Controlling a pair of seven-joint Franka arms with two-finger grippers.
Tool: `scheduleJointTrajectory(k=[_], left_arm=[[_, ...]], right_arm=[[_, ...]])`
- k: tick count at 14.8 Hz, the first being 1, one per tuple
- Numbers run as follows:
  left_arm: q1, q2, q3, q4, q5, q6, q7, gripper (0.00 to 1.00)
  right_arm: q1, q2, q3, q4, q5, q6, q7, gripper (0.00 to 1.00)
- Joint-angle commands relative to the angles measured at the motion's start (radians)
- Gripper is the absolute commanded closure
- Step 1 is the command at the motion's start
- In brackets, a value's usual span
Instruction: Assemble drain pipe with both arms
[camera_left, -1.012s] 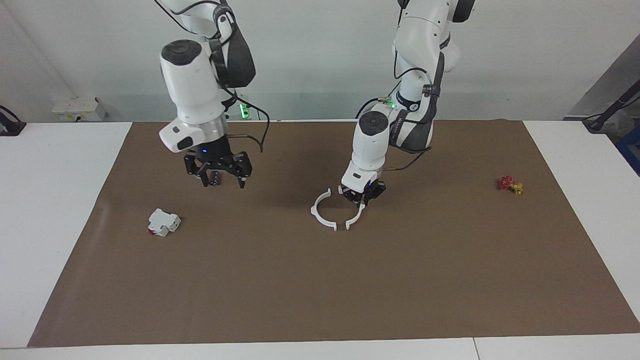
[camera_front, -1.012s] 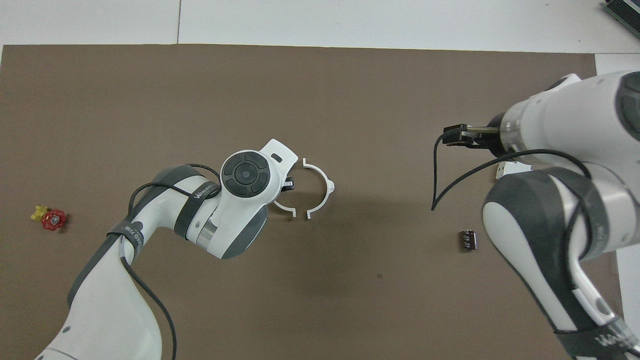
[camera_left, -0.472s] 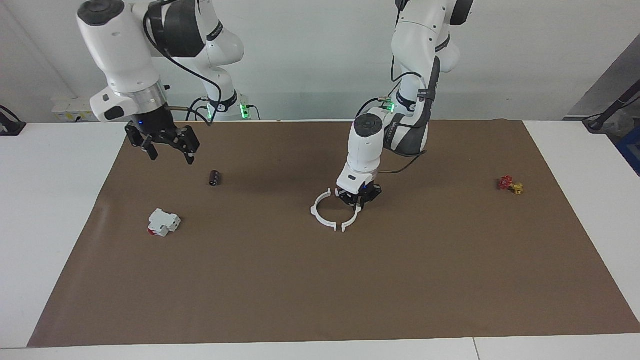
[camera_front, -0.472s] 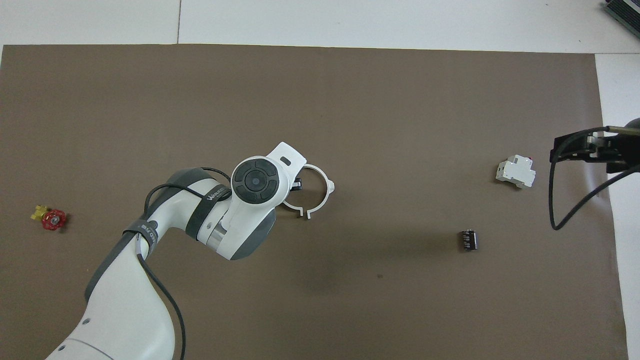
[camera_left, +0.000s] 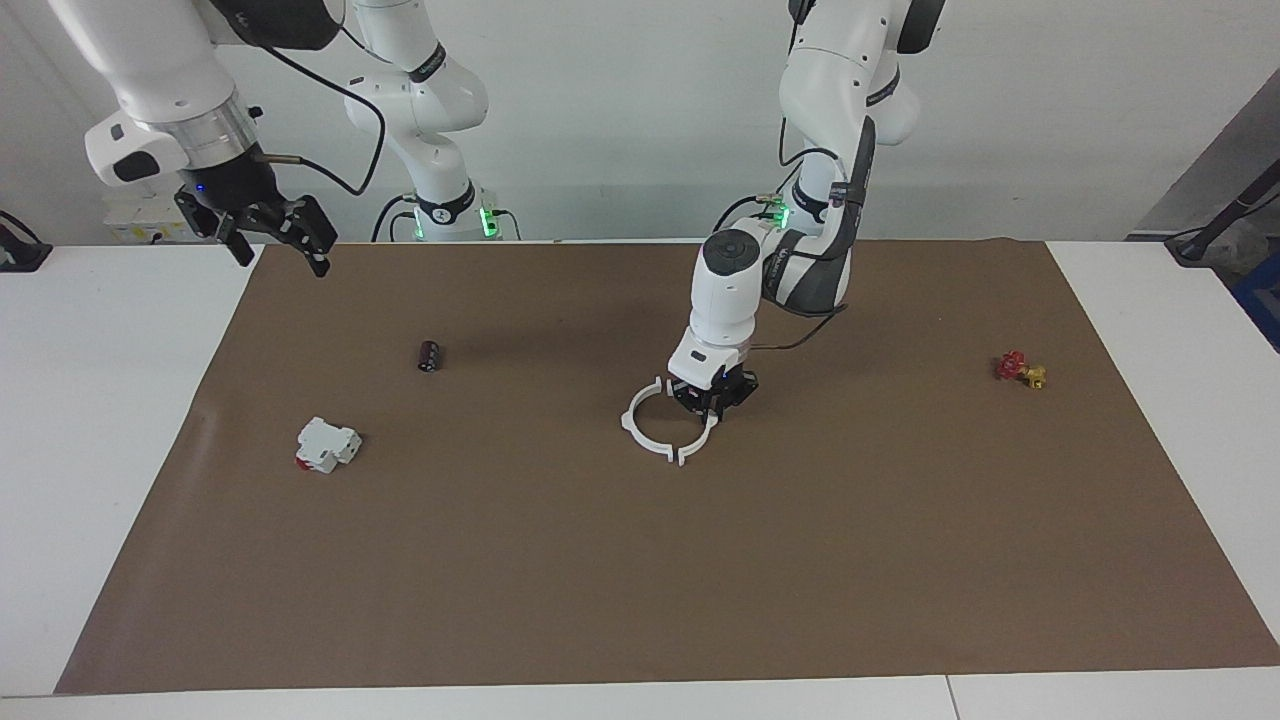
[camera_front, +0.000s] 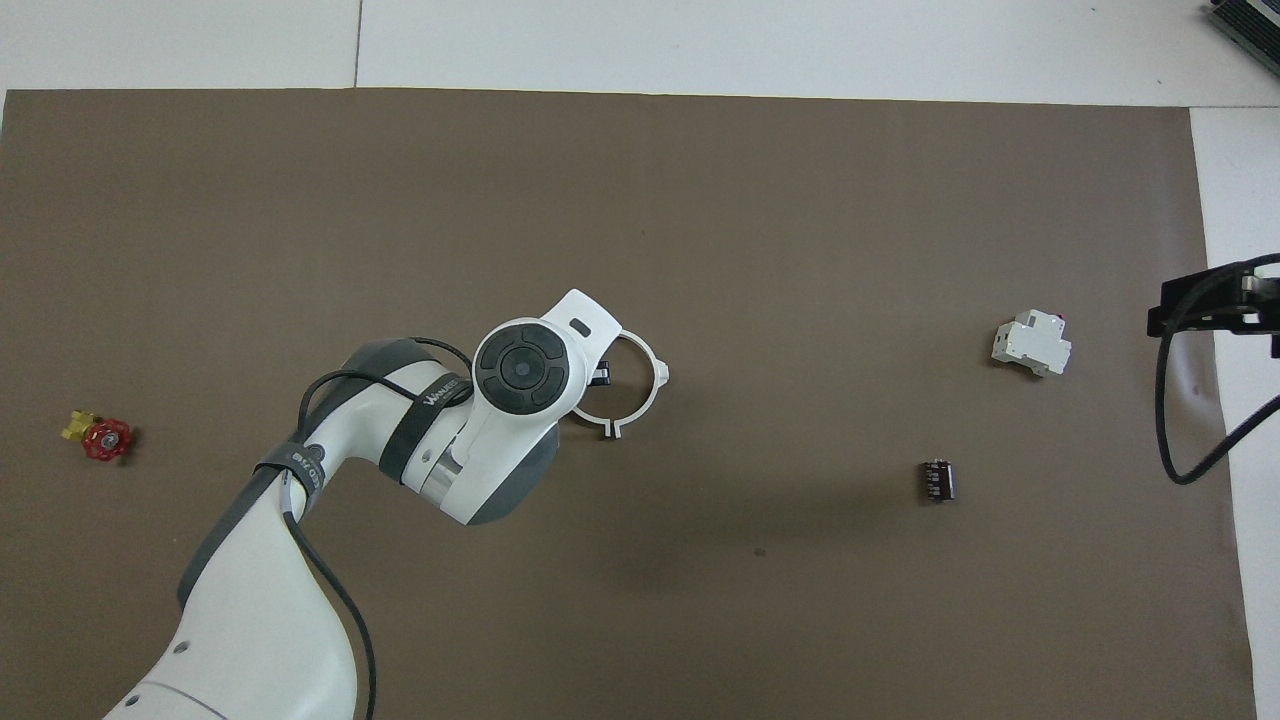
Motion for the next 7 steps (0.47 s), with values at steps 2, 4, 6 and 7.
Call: scheduleJointTrajectory(k=[2,4,6,7], left_arm=[[-0.039,0.008,0.013,-0.006,0.022,-0.018,-0.029,1.0],[-0.039,0.006,0.013,-0.008,0.022,-0.023,-0.036,1.0],[-0.042,0.006,0.013,-0.008,0.022,-0.026,-0.037,1.0],[-0.045,0.006,0.013,-0.008,0.022,-0.026,-0.037,1.0]], right_arm=[[-0.014,0.005,0.02,-0.007,0.01,-0.002,-0.124,0.0],[-0.012,0.003,0.02,-0.009,0.013,-0.007,-0.125,0.0],[-0.003,0.003,0.022,-0.017,-0.002,-0.001,-0.12,0.0],[0.012,0.002,0.022,-0.02,-0.009,0.001,-0.117,0.0]])
